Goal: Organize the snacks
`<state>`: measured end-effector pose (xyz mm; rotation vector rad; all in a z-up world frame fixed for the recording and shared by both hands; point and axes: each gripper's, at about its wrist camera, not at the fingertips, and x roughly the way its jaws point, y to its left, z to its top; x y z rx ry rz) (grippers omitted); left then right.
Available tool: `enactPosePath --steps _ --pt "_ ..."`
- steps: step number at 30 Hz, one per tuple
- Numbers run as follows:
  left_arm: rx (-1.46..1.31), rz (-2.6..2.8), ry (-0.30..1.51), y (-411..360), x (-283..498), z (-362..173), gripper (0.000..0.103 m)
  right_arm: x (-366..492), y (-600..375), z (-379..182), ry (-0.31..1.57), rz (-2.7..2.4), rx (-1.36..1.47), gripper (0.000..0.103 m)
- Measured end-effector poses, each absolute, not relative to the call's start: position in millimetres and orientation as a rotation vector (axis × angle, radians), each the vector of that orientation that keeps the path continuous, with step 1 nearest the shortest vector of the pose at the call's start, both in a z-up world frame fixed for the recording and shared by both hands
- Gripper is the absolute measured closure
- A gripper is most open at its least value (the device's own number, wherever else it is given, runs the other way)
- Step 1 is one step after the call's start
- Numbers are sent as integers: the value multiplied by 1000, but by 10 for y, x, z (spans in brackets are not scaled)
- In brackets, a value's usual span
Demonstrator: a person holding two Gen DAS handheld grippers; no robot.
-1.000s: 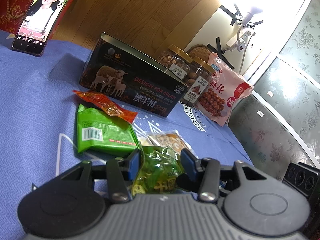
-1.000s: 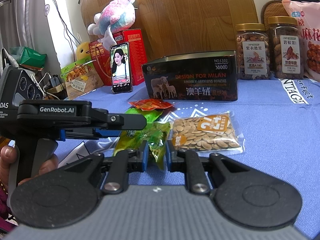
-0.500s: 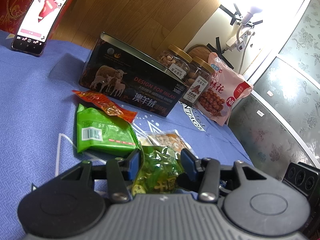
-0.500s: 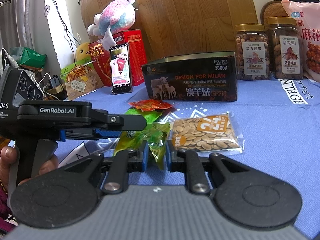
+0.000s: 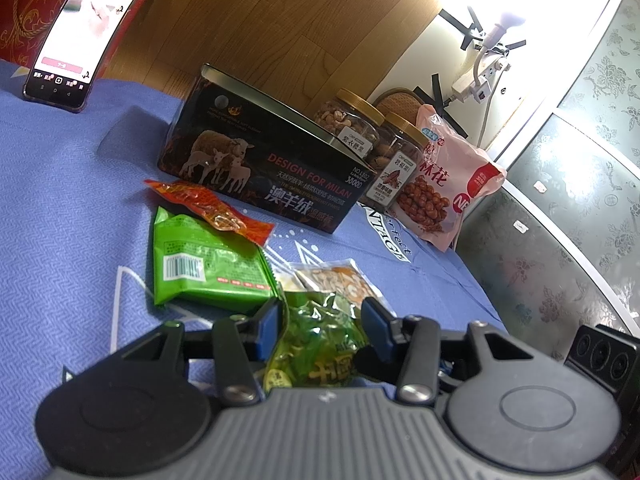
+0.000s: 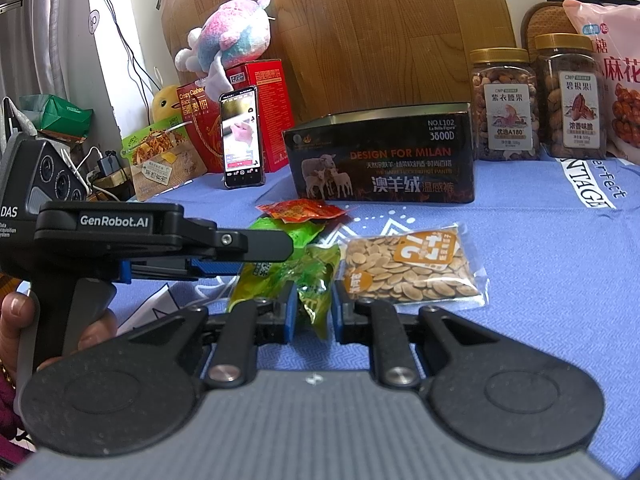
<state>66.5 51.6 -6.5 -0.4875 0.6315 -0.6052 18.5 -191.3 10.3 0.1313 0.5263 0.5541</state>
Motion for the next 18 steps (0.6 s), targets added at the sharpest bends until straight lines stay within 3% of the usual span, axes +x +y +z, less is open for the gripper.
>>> enactPosePath --steps 18 --pt "-485 -610 628 505 650 -83 58 178 -1913 99 522 552 132 82"
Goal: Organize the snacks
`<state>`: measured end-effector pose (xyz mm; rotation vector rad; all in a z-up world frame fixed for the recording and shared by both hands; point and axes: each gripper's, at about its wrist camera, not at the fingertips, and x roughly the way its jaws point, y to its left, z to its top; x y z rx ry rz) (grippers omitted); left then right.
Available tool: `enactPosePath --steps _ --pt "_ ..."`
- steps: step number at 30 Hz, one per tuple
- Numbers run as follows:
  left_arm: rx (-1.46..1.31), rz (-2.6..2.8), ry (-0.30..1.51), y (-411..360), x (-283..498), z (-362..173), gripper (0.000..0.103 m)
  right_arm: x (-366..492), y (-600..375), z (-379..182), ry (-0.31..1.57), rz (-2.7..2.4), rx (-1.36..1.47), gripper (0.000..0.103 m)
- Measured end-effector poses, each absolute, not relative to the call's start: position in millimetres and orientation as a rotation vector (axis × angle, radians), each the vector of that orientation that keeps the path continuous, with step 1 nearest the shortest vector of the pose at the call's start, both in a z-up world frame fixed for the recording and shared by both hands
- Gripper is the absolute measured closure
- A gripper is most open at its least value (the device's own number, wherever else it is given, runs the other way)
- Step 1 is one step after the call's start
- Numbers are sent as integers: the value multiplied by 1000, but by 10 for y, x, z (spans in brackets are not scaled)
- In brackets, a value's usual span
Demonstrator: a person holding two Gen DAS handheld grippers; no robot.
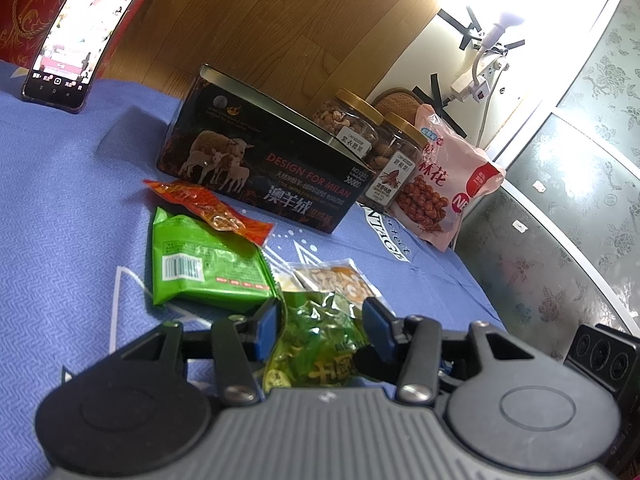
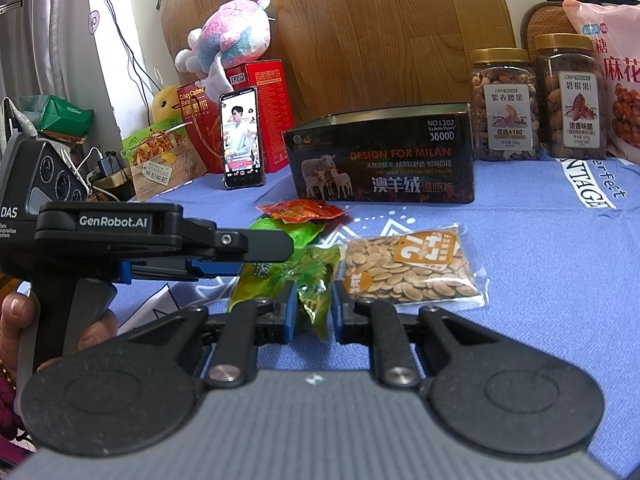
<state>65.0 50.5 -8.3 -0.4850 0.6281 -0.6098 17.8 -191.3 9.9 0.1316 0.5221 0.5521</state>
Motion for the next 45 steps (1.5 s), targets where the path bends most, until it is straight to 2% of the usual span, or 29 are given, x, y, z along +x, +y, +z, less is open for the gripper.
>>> enactPosePath --steps 8,13,19,22,25,26,29,33,35,39,45 --pt "-495 -619 621 516 659 -29 58 175 -1941 162 496 548 157 82" --pt "-505 -643 587 531 839 232 58 369 -1945 435 420 547 159 82" --pt "-456 -638 493 492 1434 756 58 913 -1826 799 297 519 118 82" --pt "-442 -614 478 436 1828 879 58 1266 -1750 856 261 477 108 81" --pt "-417 -575 484 361 2187 865 54 1588 -1653 799 250 405 77 76" --pt "-406 -561 498 344 2265 844 54 1670 -1648 755 264 376 73 71" --pt "-415 -541 542 396 2326 784 54 1703 -1733 684 302 350 140 69" --pt "-441 -547 464 714 1981 796 43 1424 -1863 616 327 402 212 67" --pt "-476 -536 467 908 1787 722 43 1323 -1877 503 404 469 269 64" --pt "-538 -470 530 1178 1566 440 43 1266 -1774 240 581 547 366 64" --pt "-614 -415 642 1283 1649 37 42 1379 -1713 74 728 551 469 62"
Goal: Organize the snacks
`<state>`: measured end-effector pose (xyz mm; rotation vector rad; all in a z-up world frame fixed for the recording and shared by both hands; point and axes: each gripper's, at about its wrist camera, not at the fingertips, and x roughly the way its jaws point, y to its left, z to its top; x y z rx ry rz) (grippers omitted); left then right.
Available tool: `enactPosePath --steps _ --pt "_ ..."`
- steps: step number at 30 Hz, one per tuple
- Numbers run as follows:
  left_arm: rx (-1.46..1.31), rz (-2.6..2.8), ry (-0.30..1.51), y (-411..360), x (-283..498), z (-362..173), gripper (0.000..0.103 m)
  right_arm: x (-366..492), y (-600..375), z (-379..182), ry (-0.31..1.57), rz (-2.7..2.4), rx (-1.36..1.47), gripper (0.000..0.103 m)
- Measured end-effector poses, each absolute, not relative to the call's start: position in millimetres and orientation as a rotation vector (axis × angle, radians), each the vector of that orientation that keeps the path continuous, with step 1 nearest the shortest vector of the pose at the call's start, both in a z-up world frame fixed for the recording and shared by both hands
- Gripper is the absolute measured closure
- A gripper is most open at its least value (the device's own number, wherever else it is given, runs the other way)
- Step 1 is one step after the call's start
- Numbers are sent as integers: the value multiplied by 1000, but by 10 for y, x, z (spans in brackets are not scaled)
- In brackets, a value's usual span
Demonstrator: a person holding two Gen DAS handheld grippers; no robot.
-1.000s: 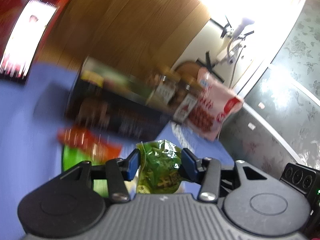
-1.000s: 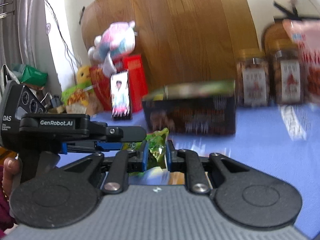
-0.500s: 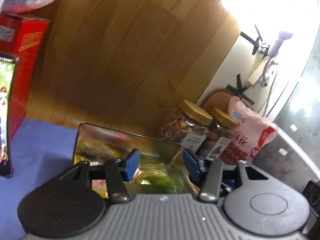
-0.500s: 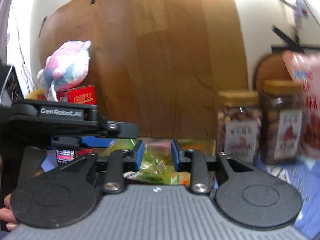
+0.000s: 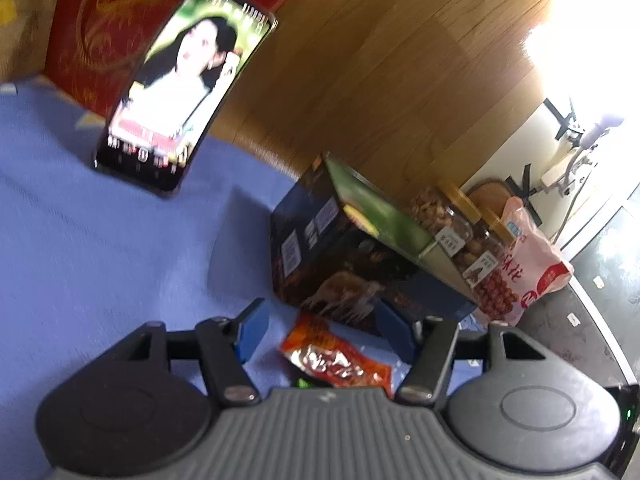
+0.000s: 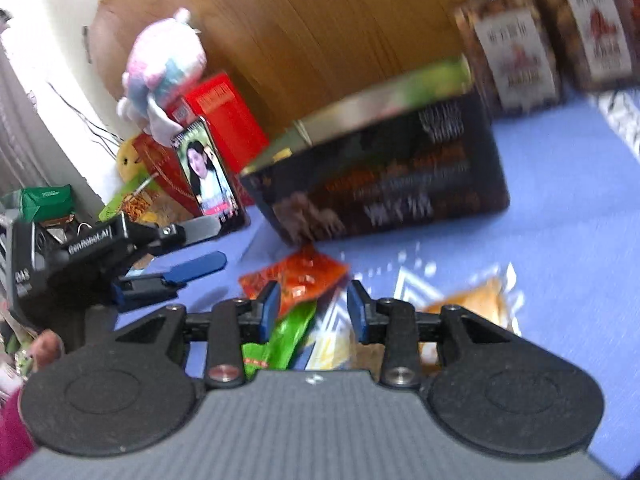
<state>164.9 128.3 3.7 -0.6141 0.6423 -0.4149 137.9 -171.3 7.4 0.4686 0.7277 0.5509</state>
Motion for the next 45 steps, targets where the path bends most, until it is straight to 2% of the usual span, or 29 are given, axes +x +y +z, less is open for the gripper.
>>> enactPosePath --steps 2,7,10,12,18,24,26,28,30,33,37,40,45 --pt "-602 -428 664 1228 1700 -31 42 1392 -1692 51 758 561 506 62" --pt "-590 -486 699 1155 1721 -138 55 1499 -1613 41 795 575 517 64" --pt "-608 -512 709 1173 1717 -172 58 1585 -1499 28 806 587 522 64" --pt "-615 -525 711 1186 1712 -179 58 1591 -1438 25 804 566 508 71" --pt "-586 -571 666 1133 1641 -103 59 1427 -1545 74 749 571 554 84" --pt "-561 -679 600 1042 1477 45 59 1124 -1791 149 683 622 620 85" --pt "-576 -718 578 1036 1420 106 58 1027 -1920 150 647 646 661 86" --pt "-579 -717 554 1021 1345 171 47 966 -2037 153 625 649 695 88" --pt "-586 -724 559 992 1285 209 42 941 -2142 136 629 668 742 92" --pt "-624 -752 591 941 1188 210 24 882 -2224 95 635 738 827 93" --pt "-674 -761 614 922 1060 174 23 811 -2209 40 654 828 893 92" --pt "-709 -754 613 965 986 142 32 788 -2258 -37 674 845 965 92" --pt "-776 -710 636 1135 899 18 31 808 -2396 -172 681 878 1152 93"
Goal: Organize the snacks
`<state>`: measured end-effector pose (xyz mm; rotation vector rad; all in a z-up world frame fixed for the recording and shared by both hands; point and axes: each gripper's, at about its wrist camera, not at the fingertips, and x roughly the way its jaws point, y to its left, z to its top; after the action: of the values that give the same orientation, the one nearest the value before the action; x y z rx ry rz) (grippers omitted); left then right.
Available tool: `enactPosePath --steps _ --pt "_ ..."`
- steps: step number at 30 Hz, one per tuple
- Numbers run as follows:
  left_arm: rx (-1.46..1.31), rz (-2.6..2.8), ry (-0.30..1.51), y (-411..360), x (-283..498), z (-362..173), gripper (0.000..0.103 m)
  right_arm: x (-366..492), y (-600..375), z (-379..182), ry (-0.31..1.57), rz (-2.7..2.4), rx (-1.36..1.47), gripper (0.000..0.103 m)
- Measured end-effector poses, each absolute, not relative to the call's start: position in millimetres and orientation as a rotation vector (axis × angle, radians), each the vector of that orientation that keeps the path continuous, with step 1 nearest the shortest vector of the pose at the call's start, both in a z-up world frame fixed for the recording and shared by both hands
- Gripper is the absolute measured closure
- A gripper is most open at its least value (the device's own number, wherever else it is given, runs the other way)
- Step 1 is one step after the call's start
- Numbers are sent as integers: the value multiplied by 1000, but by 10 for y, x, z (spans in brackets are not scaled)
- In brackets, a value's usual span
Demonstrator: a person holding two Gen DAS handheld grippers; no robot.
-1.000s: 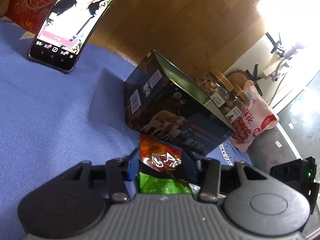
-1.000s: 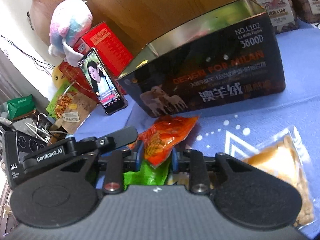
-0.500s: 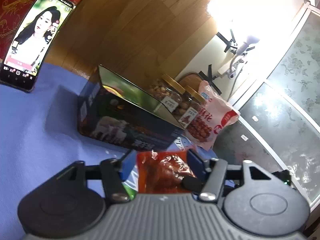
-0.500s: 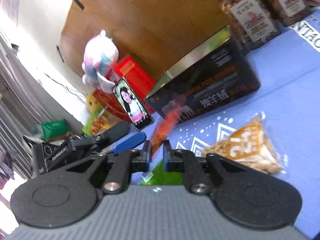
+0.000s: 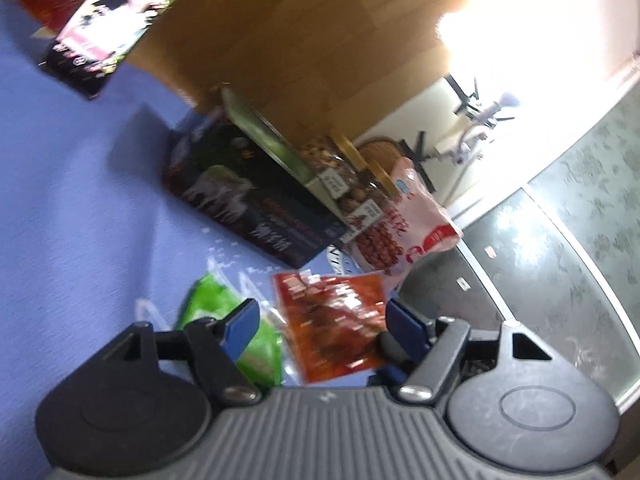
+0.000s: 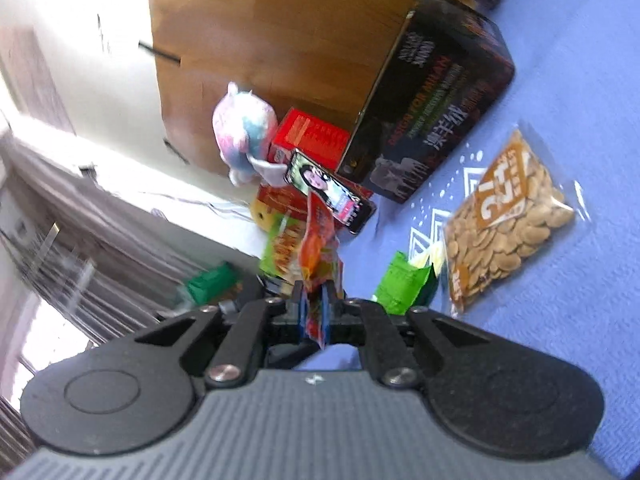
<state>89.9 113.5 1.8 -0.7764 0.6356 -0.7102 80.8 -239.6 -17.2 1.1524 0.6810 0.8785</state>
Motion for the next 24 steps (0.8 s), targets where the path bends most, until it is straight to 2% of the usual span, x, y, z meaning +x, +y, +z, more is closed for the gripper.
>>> enactPosePath --steps 3,7,8,10,12,15,24 --pt "-828 -717 640 1218 874 -16 27 812 -2428 -195 672 918 1227 93" --pt "-865 -767 622 1195 871 15 29 807 -2388 -209 687 954 1242 92" --pt "-864 -782 621 1164 879 20 33 808 -2380 -221 696 957 1238 92" --pt "-843 -804 631 1087 893 16 59 804 -2351 -227 712 948 1213 92" --pt "-812 -799 645 1024 908 -13 72 806 -2341 -245 720 930 1190 92" --pt "-799 -766 666 1018 956 -105 78 804 -2342 -253 735 870 1114 92" --pt "-703 -694 685 955 993 -206 78 773 -2215 -264 760 760 954 89"
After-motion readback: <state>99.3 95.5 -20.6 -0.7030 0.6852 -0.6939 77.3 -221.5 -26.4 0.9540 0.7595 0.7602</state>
